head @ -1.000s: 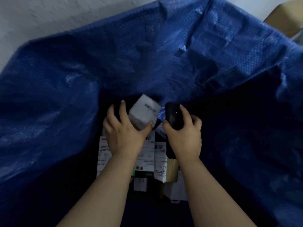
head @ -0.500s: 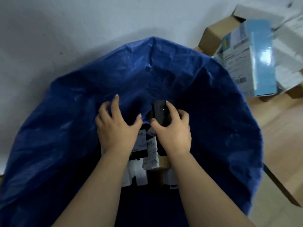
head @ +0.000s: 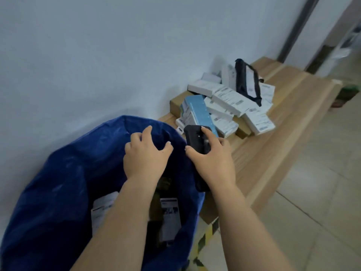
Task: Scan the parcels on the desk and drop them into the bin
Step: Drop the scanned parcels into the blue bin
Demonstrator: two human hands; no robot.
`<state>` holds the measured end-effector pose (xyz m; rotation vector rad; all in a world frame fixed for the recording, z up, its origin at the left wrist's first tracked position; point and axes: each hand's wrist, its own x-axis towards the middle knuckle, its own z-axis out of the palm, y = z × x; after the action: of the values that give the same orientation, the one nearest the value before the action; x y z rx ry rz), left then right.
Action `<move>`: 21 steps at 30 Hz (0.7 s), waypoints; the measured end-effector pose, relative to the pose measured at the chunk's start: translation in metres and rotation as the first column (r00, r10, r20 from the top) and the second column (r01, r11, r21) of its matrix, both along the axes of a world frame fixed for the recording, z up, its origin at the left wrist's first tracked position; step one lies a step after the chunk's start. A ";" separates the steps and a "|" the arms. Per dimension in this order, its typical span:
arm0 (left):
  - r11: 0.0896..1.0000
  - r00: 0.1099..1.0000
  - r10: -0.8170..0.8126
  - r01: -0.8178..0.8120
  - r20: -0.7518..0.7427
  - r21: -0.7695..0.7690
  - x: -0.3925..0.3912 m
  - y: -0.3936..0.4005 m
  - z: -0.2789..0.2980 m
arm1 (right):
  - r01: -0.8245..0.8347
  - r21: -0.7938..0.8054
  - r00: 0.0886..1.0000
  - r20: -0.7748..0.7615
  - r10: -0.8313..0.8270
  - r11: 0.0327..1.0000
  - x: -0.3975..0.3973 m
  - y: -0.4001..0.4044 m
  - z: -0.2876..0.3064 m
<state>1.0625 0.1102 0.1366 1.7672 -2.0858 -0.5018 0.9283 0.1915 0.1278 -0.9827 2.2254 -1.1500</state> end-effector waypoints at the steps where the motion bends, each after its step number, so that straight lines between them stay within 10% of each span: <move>1: 1.000 1.000 -0.024 0.024 -0.007 -0.002 -0.019 0.014 0.008 | 0.020 -0.009 1.000 -0.015 -0.020 1.000 -0.015 0.017 0.009; 21: 0.906 0.907 -0.420 0.416 -0.039 -0.073 -0.359 0.241 0.045 | 0.479 -0.171 0.874 -0.001 -0.487 0.861 -0.320 0.293 0.051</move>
<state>0.7037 0.3509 0.1815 1.2500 -2.4198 -0.5810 0.6083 0.4843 0.1790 -0.5104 2.5271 -1.5600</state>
